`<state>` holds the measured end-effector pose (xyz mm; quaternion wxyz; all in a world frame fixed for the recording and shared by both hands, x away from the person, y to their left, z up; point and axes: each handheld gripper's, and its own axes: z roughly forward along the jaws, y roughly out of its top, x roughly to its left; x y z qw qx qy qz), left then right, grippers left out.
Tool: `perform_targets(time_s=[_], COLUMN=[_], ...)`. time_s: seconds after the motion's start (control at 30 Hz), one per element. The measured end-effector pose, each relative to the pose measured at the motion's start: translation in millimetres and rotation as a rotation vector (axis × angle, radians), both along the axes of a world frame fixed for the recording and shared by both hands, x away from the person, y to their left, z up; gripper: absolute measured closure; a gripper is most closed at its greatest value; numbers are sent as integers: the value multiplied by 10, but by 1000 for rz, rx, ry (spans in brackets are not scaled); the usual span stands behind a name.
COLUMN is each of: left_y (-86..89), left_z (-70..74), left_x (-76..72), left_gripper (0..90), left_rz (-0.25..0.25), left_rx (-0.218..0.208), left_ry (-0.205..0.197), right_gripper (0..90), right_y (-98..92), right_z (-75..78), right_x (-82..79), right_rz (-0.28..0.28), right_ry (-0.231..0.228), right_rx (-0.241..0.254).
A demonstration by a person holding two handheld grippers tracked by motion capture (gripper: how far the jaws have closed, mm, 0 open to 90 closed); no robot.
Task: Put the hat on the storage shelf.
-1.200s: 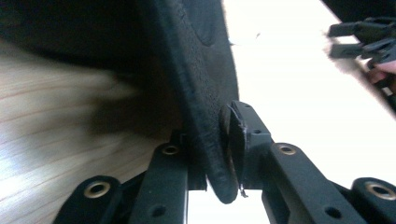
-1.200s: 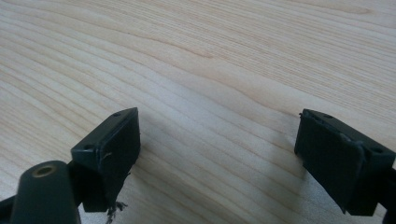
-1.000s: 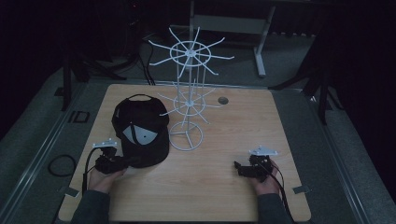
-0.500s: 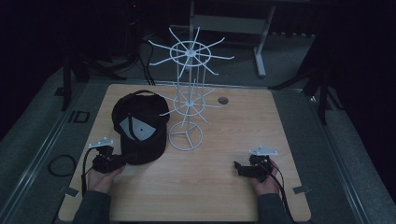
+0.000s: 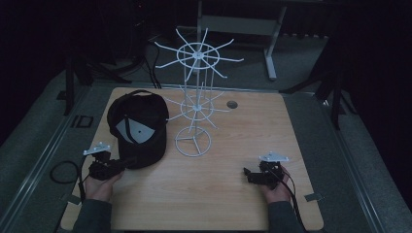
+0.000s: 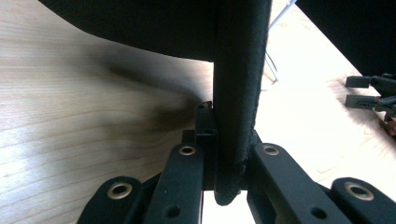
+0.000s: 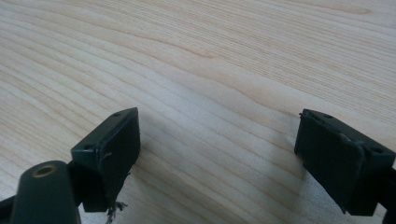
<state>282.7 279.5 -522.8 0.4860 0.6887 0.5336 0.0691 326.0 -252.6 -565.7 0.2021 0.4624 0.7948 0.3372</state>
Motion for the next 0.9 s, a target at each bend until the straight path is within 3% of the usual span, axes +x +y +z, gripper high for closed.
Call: perform_targets(time_s=[0.9], left_y=[73], left_z=[289], left_x=[-80], left_gripper=[865], left_rz=[22], left_rx=[29], left_ry=[-69], right_gripper=[139], right_y=[0], right_z=[0], right_x=[0], right_rz=[0], right_ry=[0], right_rx=[0])
